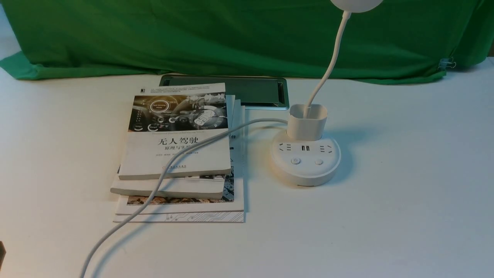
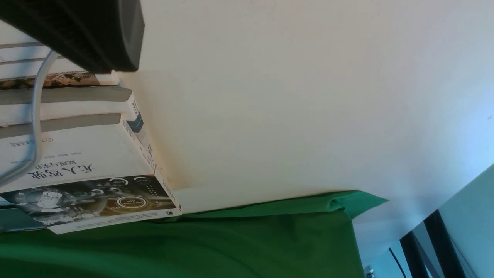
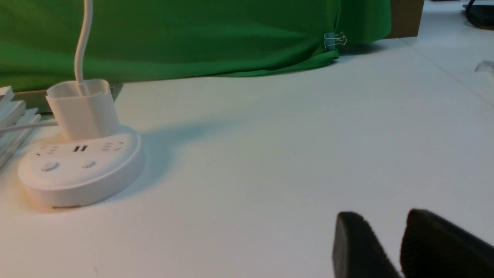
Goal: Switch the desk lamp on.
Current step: Use the right arm to press the button switch on the lamp holder
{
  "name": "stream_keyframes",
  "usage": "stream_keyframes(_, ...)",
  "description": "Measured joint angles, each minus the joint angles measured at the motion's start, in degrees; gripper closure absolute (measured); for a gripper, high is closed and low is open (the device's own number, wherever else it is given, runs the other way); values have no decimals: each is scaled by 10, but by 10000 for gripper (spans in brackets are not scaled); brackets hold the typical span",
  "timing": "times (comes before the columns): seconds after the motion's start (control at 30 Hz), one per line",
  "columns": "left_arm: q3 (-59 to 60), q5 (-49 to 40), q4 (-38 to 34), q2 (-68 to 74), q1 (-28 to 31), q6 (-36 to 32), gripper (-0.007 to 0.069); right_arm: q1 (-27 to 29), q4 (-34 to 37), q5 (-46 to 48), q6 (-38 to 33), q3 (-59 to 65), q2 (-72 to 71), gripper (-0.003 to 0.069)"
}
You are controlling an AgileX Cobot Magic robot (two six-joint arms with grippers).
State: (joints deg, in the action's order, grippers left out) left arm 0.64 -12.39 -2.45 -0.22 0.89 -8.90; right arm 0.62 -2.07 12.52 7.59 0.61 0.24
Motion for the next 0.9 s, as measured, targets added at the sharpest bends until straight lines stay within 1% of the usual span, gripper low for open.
stream_keyframes(0.77,0,0,0,0,0,0,603,0,0,0,0,0,0,418)
stream_keyframes(0.9,0,0,0,0,0,0,603,0,11,-1,28,0,0,418)
